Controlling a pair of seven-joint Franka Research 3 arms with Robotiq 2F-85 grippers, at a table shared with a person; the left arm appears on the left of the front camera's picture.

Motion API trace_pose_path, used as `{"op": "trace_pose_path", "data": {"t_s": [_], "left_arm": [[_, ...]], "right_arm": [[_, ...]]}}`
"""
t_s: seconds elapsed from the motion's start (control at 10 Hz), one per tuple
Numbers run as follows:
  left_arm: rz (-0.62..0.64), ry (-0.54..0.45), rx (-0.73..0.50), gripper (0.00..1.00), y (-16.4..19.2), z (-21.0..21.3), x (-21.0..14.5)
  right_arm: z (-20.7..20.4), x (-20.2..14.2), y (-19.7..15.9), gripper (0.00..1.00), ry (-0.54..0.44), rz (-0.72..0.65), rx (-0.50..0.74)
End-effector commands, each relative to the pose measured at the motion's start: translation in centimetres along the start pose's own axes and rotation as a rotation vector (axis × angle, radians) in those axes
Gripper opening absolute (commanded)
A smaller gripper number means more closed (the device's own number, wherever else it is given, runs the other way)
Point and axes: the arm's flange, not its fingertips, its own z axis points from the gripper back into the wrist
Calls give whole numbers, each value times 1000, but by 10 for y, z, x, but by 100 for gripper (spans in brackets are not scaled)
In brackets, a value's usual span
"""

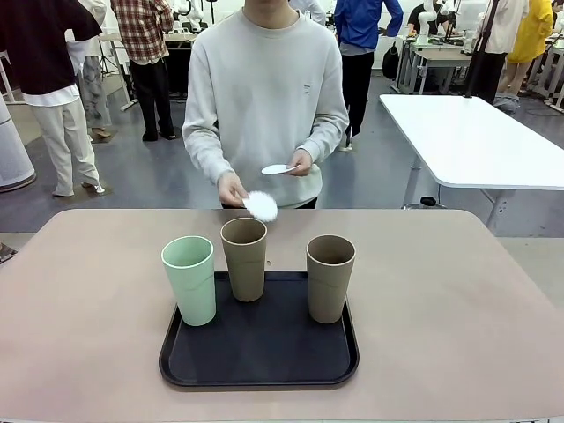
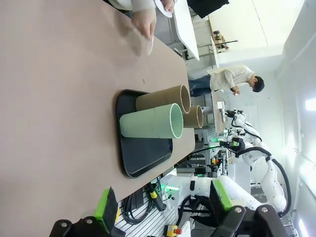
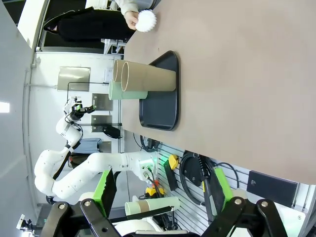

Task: Place coasters on the table and set cups on them.
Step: Pick up one Reusable plastic cup and place it on a coaster set by the human.

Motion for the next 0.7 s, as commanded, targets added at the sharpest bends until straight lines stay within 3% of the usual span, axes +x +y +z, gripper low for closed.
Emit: {"op": "trace_pose_path", "data": {"t_s": [0.0,0.6], "left_arm": [[-18,0,-16,100,1,-1,0],[-18,0,-16,100,1,-1,0]], "right_arm": [[0,1,1,100,-7,0,5],[0,1,1,100,-7,0,5]]}}
